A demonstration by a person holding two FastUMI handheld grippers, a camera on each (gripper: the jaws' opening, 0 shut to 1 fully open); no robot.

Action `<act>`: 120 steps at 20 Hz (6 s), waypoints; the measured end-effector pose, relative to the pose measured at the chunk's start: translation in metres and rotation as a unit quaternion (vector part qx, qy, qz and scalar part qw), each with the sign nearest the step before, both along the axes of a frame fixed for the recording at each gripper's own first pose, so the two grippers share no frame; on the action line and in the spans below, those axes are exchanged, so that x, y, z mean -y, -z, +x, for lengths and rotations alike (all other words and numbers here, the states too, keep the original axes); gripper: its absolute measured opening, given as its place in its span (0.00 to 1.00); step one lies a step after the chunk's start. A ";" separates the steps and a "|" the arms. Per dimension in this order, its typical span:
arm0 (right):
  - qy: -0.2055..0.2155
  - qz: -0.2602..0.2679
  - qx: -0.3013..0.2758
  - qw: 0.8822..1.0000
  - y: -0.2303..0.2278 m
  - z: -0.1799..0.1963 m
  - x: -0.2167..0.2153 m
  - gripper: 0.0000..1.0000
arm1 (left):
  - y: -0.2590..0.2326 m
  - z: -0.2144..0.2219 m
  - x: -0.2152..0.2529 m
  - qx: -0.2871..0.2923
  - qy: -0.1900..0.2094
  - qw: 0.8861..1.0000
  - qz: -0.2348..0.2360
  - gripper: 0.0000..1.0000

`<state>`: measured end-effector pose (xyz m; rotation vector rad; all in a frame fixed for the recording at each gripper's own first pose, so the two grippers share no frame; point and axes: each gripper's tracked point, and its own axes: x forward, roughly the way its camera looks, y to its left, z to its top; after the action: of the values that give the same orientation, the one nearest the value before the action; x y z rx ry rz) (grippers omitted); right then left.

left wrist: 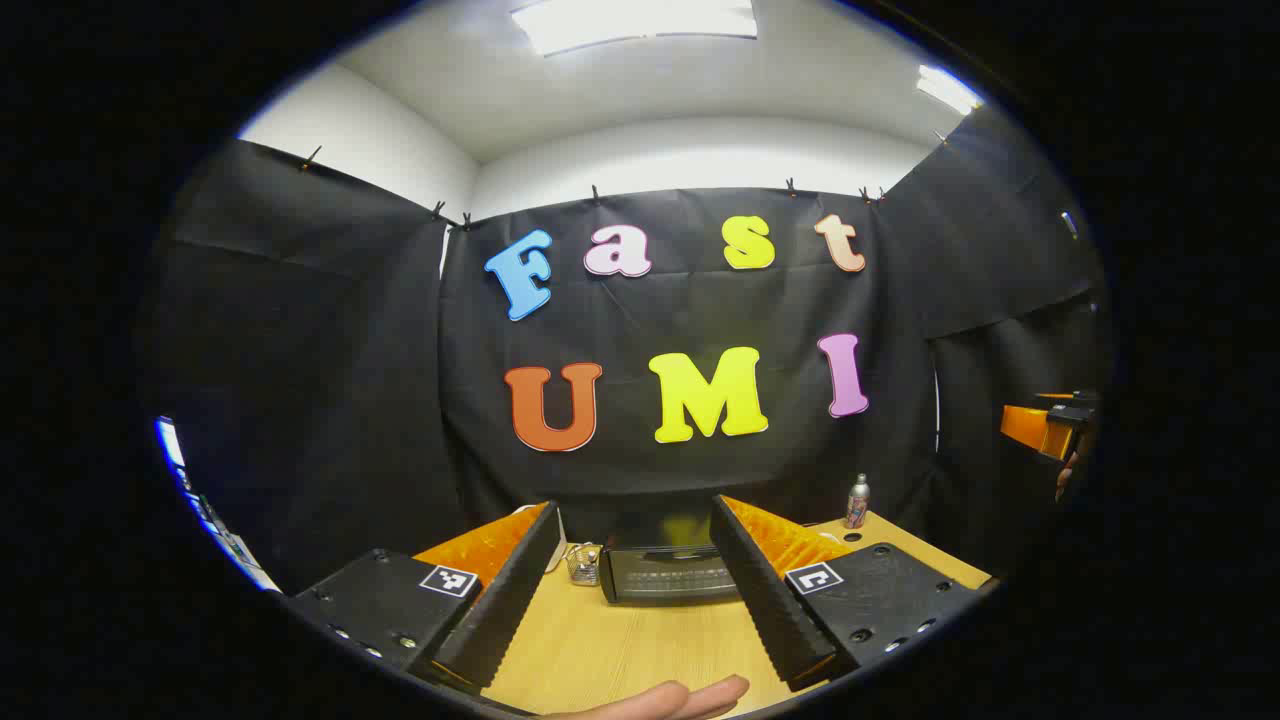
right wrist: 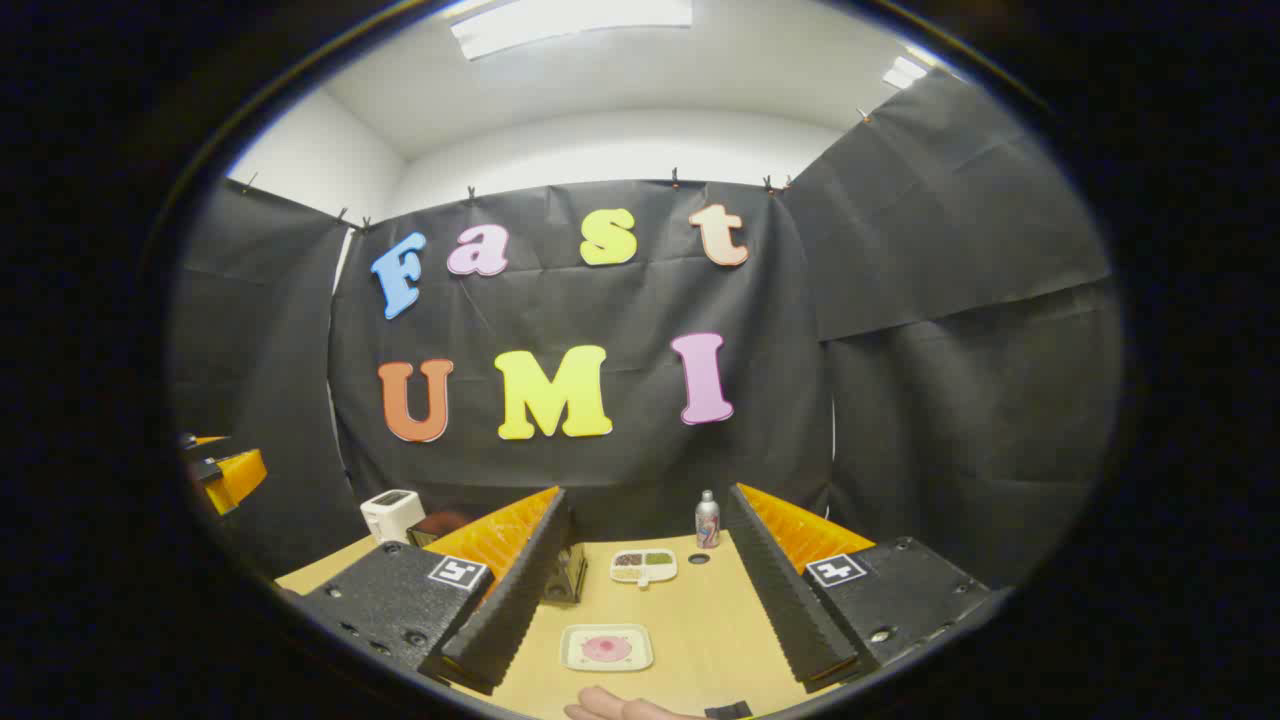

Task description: Open the electric oven with the left hand, put the food in, and close the electric oven.

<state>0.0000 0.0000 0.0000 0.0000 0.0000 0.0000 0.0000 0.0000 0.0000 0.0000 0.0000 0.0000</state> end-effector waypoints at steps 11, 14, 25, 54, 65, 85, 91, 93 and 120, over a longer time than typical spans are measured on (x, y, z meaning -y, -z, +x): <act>-0.003 0.002 -0.003 1.000 0.004 -0.003 0.007 0.96 | 0.005 0.002 0.006 -0.006 0.013 1.000 -0.008 0.96; -0.009 0.006 -0.005 1.000 0.007 -0.002 0.004 0.96 | 0.004 0.008 0.002 0.000 0.006 1.000 -0.022 0.96; -0.022 0.027 0.002 0.999 0.023 0.017 0.013 0.96 | 0.070 0.128 0.051 -0.049 0.077 0.995 -0.027 0.95; 0.011 0.011 0.019 1.000 0.050 0.015 0.110 0.96 | 0.275 0.307 0.088 -0.298 0.085 0.951 -0.016 0.98; -0.010 0.026 0.003 1.000 0.048 -0.005 0.081 0.96 | 0.288 0.246 0.085 -0.261 0.075 0.962 -0.018 0.97; -0.047 0.004 -0.071 0.996 0.090 0.003 0.025 0.96 | 0.428 0.127 0.092 -0.374 0.094 0.923 -0.013 0.96; -0.052 -0.012 -0.143 0.988 0.124 0.032 0.019 0.97 | 0.418 0.132 0.092 -0.349 0.090 0.932 -0.021 0.98; -0.049 -0.020 -0.177 0.983 0.143 0.047 0.019 0.97 | 0.400 0.129 0.088 -0.325 0.086 0.942 -0.020 0.97; -0.075 0.076 -0.611 0.785 0.432 0.157 -0.003 0.60 | 0.121 -0.052 0.007 -0.032 0.055 0.998 -0.004 0.96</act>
<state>0.1565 0.0033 -0.4320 0.1641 1.3176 0.1618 -0.0521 -0.0074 -0.1214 -0.0084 0.0639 -0.1095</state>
